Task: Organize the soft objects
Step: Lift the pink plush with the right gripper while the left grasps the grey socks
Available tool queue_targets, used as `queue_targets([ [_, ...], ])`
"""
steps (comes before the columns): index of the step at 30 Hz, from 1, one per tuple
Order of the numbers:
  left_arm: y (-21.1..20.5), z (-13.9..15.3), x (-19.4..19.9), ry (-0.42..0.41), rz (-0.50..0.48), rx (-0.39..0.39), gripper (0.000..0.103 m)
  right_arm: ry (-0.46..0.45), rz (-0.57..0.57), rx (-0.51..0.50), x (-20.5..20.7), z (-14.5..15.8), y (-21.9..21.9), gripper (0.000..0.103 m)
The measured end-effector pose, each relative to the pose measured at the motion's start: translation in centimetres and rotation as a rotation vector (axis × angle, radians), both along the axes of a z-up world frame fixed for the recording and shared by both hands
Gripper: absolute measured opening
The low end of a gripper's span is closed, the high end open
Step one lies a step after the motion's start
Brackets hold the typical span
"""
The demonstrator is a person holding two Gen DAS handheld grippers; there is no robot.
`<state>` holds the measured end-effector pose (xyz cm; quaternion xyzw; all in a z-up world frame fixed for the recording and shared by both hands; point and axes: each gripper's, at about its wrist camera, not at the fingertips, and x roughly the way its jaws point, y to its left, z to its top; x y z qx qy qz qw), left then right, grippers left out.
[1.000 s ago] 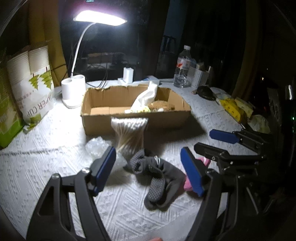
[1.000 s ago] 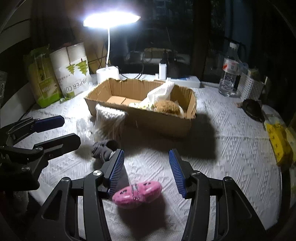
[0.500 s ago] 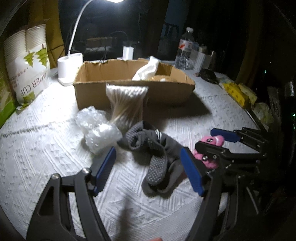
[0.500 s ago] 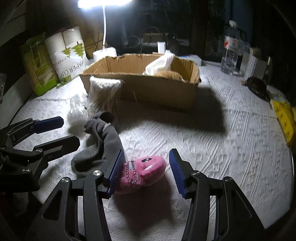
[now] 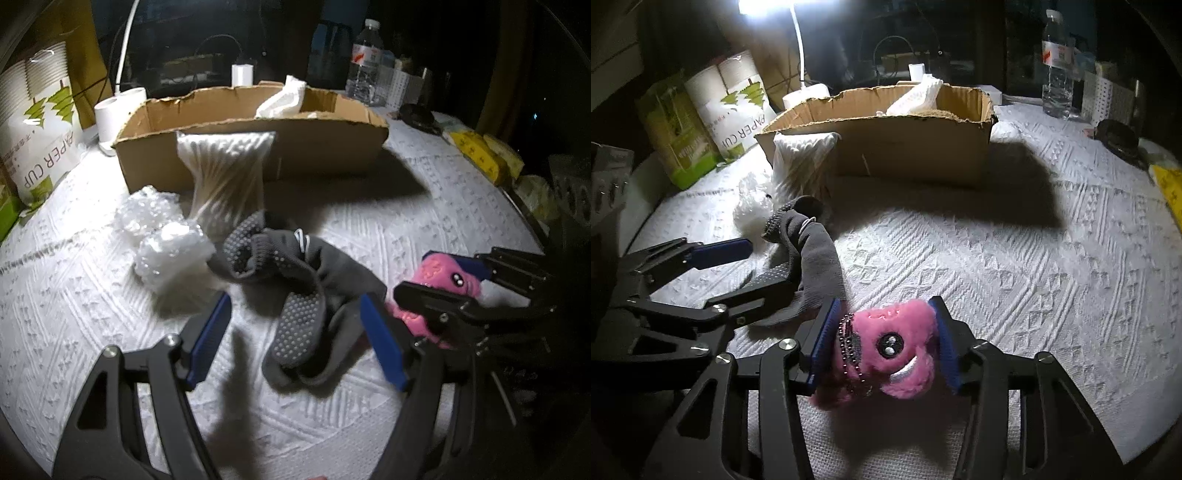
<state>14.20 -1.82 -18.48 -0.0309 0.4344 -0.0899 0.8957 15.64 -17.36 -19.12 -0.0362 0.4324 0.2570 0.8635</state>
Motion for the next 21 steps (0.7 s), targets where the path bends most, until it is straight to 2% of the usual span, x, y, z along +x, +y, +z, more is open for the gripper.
queue_targets([
  [9,-1.5,0.1,1.1,0.003,-0.025,0.023,0.074,-0.024,-0.022,0.020,0.3,0.8,-2.0,0.038],
  [17,-2.4,0.5,3.1,0.005,-0.020,0.022,0.074,-0.062,-0.084,0.018,1.5,1.4,-4.3,0.035],
  [20,-2.9,-0.3,4.1,0.023,-0.020,0.054,0.074,-0.041,-0.089,0.005,1.8,1.0,-4.4,0.043],
  [21,-2.9,-0.6,4.3,0.032,-0.021,0.053,0.074,-0.034,-0.088,0.000,1.8,0.8,-4.4,0.054],
])
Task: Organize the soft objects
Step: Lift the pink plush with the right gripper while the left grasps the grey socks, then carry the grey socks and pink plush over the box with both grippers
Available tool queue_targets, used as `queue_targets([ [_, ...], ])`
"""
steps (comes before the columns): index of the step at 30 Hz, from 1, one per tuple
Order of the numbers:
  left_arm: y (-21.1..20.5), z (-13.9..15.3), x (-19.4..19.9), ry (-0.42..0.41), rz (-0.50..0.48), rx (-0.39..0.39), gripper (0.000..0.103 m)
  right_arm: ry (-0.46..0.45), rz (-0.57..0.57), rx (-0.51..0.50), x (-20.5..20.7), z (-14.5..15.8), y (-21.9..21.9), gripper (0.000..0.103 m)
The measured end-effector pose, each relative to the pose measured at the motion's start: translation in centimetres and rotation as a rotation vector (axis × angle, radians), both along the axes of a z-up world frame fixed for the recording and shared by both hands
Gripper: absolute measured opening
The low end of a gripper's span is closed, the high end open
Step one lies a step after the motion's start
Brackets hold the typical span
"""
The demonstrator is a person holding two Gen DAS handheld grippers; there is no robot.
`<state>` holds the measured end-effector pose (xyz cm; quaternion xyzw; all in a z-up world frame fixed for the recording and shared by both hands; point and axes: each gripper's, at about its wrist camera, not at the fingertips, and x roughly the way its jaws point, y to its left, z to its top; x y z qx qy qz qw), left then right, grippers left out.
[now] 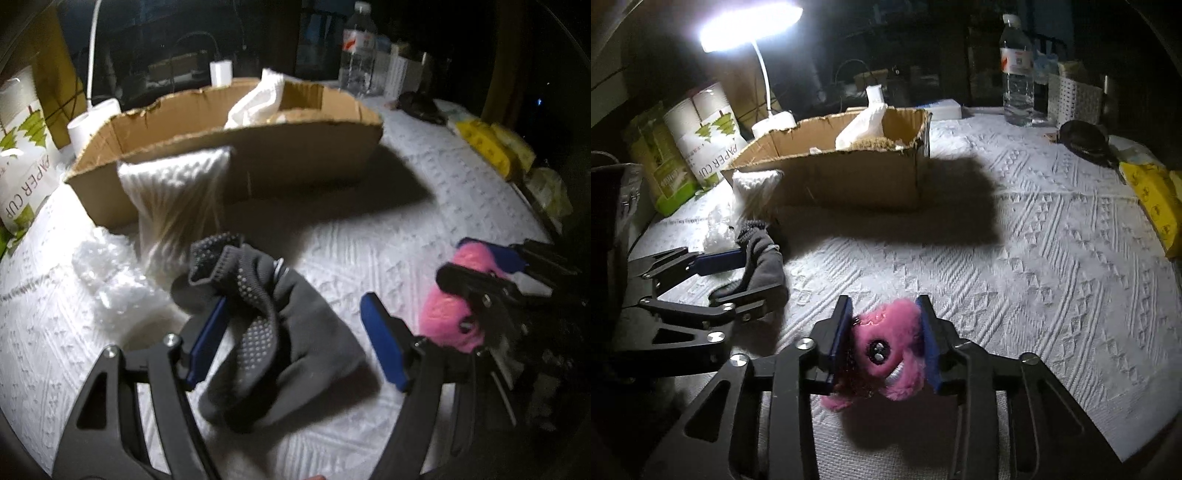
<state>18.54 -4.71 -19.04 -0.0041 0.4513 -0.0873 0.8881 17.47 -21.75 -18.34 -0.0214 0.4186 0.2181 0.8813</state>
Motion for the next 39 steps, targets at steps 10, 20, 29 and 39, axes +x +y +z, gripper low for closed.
queue_targets([
  [10,0.0,-0.2,-0.7,-0.021,-0.049,-0.002,0.041,0.045,0.027,0.004,-0.7,-1.3,0.2,0.067],
  [20,0.5,2.0,-2.8,-0.076,-0.084,-0.045,0.037,0.012,0.085,-0.023,-1.3,-0.2,2.5,0.036],
  [29,2.1,4.9,-2.9,-0.138,-0.066,-0.067,0.037,-0.045,0.101,-0.020,-0.3,2.6,3.8,0.036],
  [39,4.0,7.7,-1.7,-0.197,-0.037,-0.067,0.037,-0.097,0.120,-0.015,1.8,5.3,5.2,0.036],
])
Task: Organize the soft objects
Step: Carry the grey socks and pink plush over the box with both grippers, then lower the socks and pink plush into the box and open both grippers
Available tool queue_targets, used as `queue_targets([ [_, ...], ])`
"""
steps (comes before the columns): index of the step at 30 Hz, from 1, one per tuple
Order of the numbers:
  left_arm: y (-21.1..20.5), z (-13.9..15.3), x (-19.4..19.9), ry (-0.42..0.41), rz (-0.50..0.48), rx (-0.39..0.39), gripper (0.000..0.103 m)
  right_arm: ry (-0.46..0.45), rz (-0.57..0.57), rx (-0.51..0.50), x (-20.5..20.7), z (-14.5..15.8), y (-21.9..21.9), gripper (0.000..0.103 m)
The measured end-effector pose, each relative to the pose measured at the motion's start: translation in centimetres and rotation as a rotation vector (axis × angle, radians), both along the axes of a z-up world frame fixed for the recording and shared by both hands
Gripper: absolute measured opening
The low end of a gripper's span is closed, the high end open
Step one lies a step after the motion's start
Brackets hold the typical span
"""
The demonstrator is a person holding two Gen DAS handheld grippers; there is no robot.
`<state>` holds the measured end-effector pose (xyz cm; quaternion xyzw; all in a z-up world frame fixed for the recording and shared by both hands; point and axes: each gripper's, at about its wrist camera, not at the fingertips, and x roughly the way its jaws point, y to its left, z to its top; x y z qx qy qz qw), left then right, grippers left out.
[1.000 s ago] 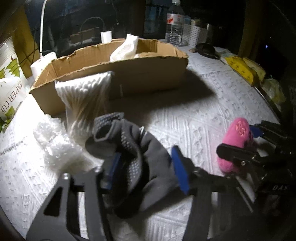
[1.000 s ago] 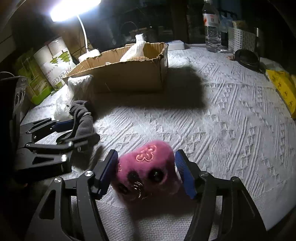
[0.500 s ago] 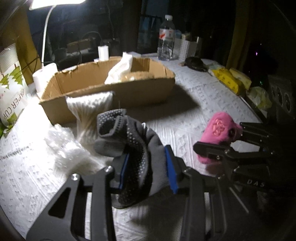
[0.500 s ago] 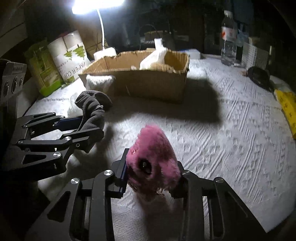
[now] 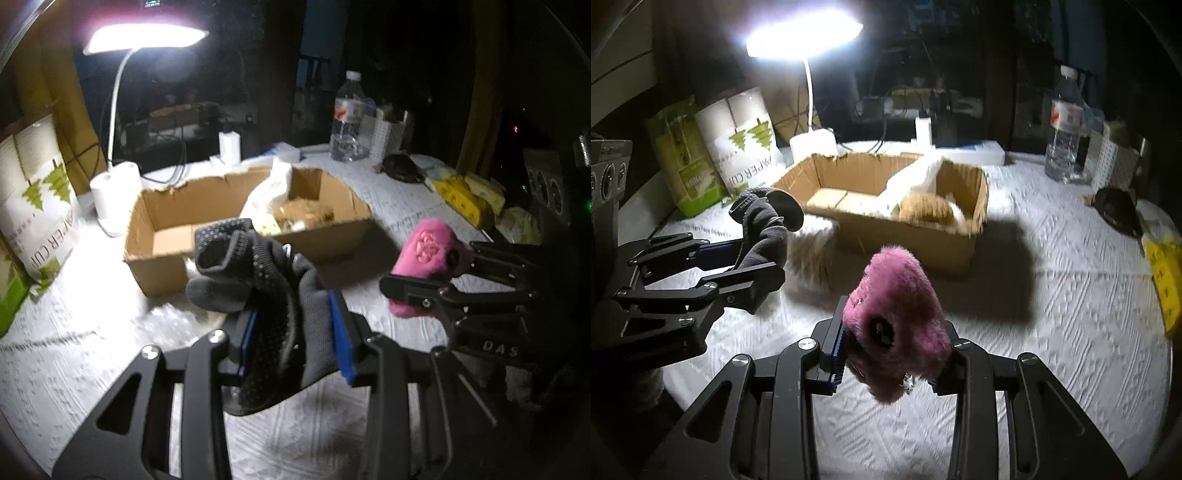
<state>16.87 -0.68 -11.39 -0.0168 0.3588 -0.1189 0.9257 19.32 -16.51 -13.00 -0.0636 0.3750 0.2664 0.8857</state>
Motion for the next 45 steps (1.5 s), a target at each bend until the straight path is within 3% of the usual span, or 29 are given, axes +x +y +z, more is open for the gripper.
queue_targets([
  [14,2.6,2.6,2.8,-0.055,0.046,-0.003,0.037,-0.056,0.010,0.012,3.9,2.8,1.6,0.036],
  [26,3.7,3.4,5.8,-0.072,0.068,0.004,0.037,-0.073,0.008,0.017,7.4,3.3,2.2,0.036],
  [45,4.0,-1.2,11.9,0.033,0.080,0.013,0.037,-0.018,-0.051,0.057,13.9,0.4,1.9,0.037],
])
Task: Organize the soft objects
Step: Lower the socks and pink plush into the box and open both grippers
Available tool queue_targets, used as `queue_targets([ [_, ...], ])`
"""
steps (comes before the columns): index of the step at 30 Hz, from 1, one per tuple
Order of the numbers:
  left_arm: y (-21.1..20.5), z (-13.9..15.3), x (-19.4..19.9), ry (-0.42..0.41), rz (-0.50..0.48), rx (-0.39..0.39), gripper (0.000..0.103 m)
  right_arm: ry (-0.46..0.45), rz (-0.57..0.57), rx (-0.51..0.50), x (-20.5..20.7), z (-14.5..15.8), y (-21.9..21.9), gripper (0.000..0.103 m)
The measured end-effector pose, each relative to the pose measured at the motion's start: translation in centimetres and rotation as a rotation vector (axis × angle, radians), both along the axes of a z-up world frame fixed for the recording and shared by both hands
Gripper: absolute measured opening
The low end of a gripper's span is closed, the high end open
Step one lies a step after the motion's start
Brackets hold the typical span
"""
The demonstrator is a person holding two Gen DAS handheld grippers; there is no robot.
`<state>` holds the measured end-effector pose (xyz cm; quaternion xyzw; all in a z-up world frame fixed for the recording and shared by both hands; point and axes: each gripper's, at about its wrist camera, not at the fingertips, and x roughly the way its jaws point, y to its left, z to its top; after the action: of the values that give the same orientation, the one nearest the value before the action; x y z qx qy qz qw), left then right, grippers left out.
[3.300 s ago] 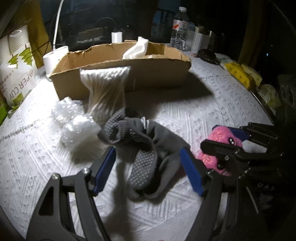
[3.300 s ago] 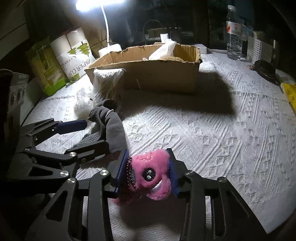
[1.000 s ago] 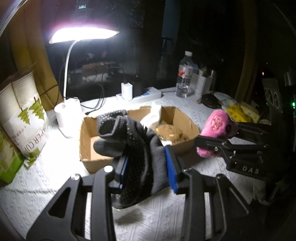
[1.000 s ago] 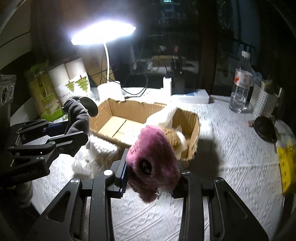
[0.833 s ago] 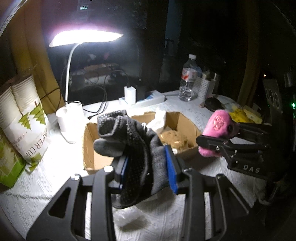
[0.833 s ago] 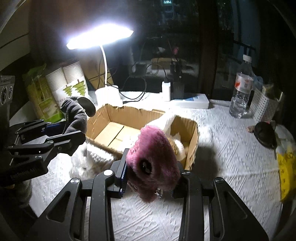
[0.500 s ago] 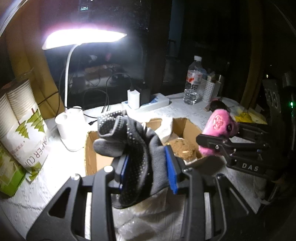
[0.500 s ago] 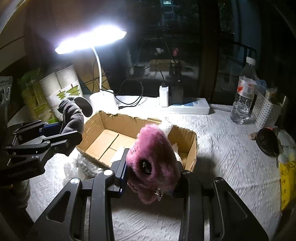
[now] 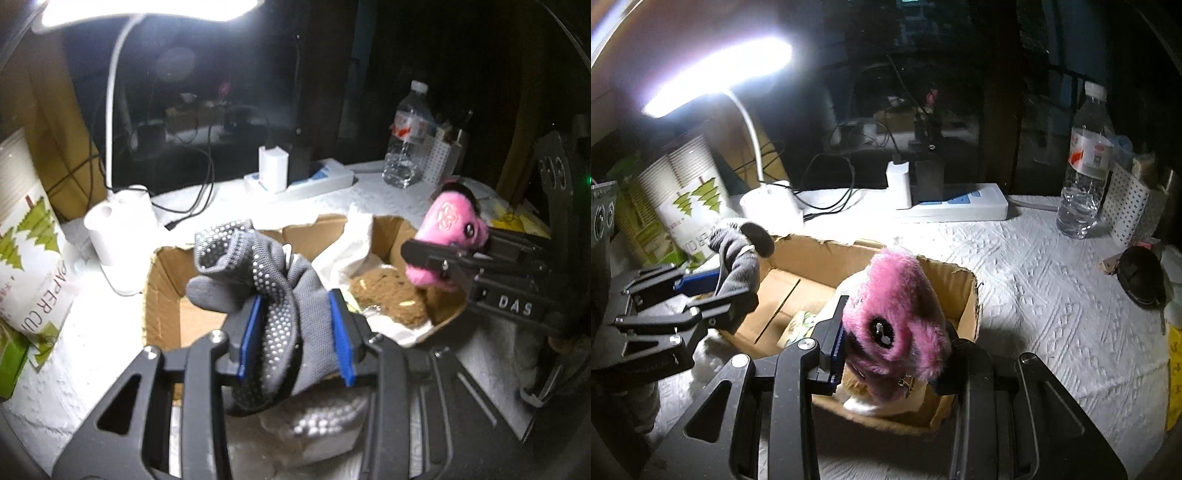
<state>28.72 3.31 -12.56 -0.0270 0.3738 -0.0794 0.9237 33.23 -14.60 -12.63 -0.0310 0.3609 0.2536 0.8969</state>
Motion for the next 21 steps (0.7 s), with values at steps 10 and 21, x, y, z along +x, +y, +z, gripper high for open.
queue_targets([
  [10,0.0,-2.0,1.6,0.067,0.010,0.006,0.045,0.042,-0.040,0.005,2.1,-1.8,-0.3,0.044],
  [21,0.4,-0.8,0.7,0.038,0.042,0.006,0.052,0.019,-0.056,0.006,1.1,-0.7,-0.5,0.056],
])
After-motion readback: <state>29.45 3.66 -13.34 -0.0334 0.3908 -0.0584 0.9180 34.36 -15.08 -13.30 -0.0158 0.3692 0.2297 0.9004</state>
